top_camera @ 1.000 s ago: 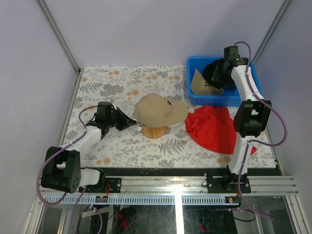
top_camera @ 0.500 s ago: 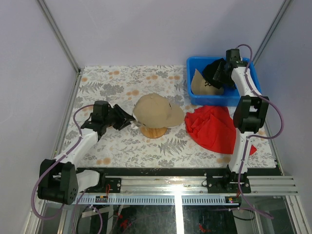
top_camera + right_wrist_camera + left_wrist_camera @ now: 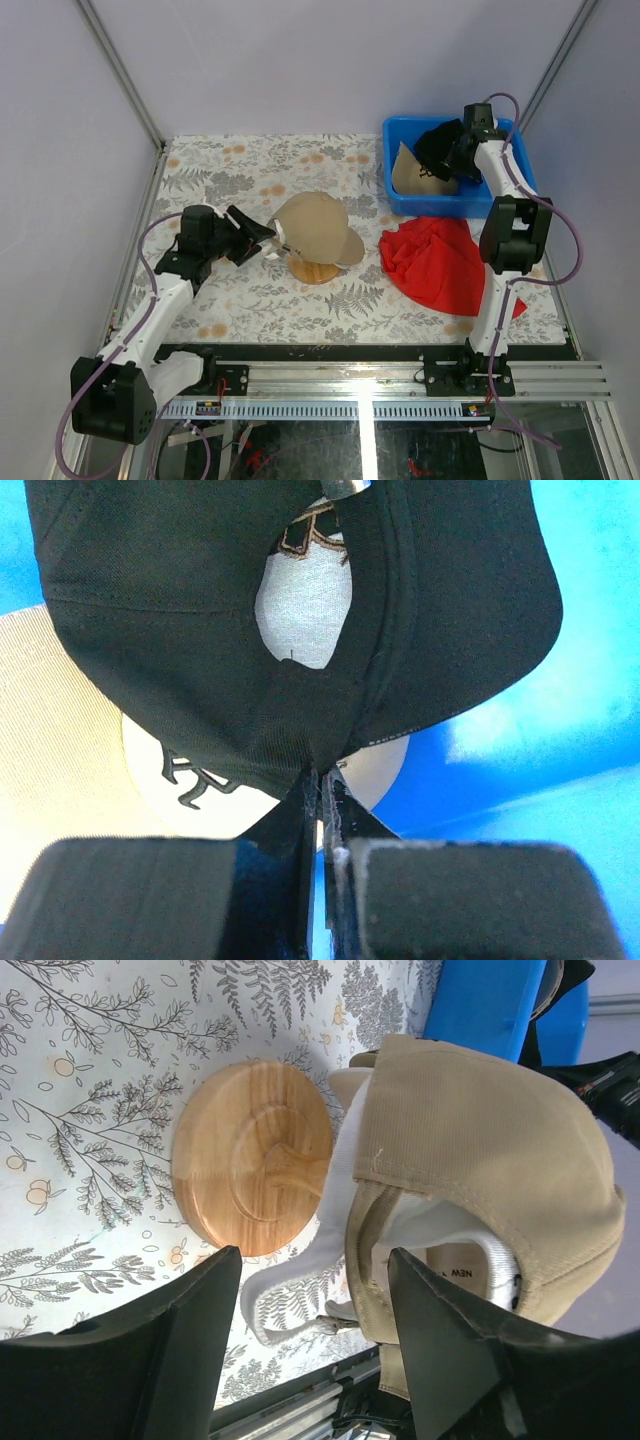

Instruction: Stack the hats

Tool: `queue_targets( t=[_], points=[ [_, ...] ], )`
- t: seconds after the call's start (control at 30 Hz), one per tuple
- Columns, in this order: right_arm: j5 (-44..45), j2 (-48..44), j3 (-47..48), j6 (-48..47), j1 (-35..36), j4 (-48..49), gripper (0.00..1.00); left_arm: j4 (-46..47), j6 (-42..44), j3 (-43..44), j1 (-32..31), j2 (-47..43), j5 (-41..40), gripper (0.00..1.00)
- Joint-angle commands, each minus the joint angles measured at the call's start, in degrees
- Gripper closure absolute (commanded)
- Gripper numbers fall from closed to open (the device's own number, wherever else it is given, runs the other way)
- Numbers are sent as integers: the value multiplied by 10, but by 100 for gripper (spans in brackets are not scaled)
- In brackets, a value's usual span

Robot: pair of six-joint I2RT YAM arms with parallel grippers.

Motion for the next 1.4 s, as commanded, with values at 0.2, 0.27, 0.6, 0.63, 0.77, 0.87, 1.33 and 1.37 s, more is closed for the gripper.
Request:
queue_targets(
  t=[0.2,0.27,0.6,0.63,0.77,0.87,1.33,1.37],
  points=[
    [25,-178,-37,-21,-7,41,100,2,-13,52,5,-30,-25,35],
    [19,-196,-29,-22,-7,33,100,0,-12,61,6,-31,-29,34],
    [-55,-281,4,-16,-7,-18,100,-26,-8,130,8,-44,-51,29],
    [-66,-293,-1,-12,-7,-17,100,-30,-12,140,8,-45,-51,29],
    [-117,-340,-20,16,-7,-7,100,-35,-22,186,8,-47,-47,28],
    [-163,-365,-25,38,-7,5,100,-33,-30,226,8,-40,-33,28],
    [-473,-444,-27,198,-7,60,100,75,58,421,-28,130,177,19],
    [-499,-451,-36,214,-7,79,100,92,51,423,-28,142,200,18]
  ],
)
